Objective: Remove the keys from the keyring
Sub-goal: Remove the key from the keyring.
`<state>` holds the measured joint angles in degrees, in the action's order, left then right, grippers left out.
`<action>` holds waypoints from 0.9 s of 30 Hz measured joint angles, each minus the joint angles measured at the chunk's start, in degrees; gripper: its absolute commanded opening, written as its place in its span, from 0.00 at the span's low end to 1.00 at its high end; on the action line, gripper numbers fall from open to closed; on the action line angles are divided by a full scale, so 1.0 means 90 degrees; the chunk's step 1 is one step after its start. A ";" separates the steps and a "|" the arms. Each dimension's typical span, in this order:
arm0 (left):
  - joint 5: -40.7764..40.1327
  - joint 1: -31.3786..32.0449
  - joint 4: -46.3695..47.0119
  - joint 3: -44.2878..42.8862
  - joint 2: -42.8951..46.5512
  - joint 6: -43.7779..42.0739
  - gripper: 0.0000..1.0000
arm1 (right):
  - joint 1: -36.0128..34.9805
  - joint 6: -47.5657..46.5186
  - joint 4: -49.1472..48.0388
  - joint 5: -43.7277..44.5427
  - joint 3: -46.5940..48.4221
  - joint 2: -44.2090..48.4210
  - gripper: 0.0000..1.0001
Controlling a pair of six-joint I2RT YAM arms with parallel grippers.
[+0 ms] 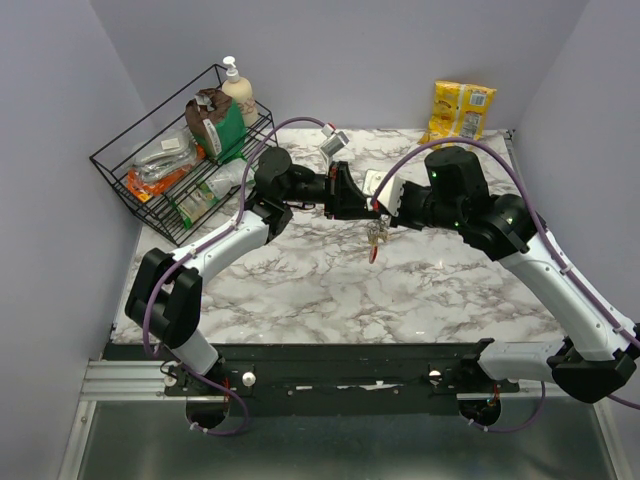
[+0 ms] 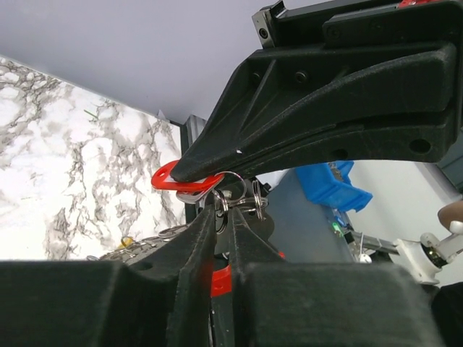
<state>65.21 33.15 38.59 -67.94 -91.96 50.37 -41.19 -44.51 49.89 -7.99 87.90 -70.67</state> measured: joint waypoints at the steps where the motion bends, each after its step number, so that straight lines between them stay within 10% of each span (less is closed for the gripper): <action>1: 0.0000 0.0000 0.0017 0.0000 0.0000 0.0005 0.07 | 0.0000 0.0000 -0.0012 0.0007 -0.0002 0.0000 0.01; 27: 0.0024 -0.0002 0.0840 0.0041 -0.0083 0.0721 0.00 | 0.0216 -0.0131 -0.0590 0.0177 -0.1183 0.0716 0.01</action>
<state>65.43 33.12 46.15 -67.57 -92.71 56.86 -39.24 -45.69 44.58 -6.39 77.25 -64.23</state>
